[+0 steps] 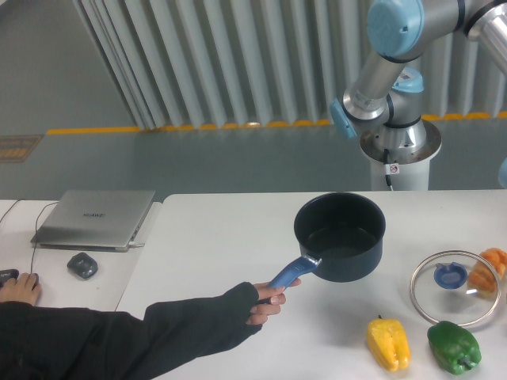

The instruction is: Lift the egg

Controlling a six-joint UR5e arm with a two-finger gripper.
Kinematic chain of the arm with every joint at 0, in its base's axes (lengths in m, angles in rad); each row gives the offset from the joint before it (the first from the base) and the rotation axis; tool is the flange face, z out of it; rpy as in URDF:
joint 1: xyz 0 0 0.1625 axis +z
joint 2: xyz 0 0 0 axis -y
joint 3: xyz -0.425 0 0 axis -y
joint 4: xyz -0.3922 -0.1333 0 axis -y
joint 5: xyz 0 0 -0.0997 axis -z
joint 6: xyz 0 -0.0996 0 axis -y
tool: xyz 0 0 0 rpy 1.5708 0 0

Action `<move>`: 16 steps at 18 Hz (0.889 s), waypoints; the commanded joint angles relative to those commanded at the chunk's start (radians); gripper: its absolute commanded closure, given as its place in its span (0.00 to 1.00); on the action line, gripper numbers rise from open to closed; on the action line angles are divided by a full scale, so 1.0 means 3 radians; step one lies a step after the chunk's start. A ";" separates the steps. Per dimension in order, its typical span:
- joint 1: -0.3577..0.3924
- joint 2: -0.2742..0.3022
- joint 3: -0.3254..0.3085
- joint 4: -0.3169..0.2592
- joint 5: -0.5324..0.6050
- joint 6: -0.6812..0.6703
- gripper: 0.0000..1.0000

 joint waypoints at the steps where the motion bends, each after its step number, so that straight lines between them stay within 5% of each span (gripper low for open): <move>1: 0.0000 0.0000 0.0000 0.0000 0.0000 0.0000 0.17; 3: 0.0000 0.0000 -0.0005 -0.0005 0.0000 0.0000 0.26; 16: -0.0026 0.0000 -0.0010 0.0000 0.0000 0.0000 0.42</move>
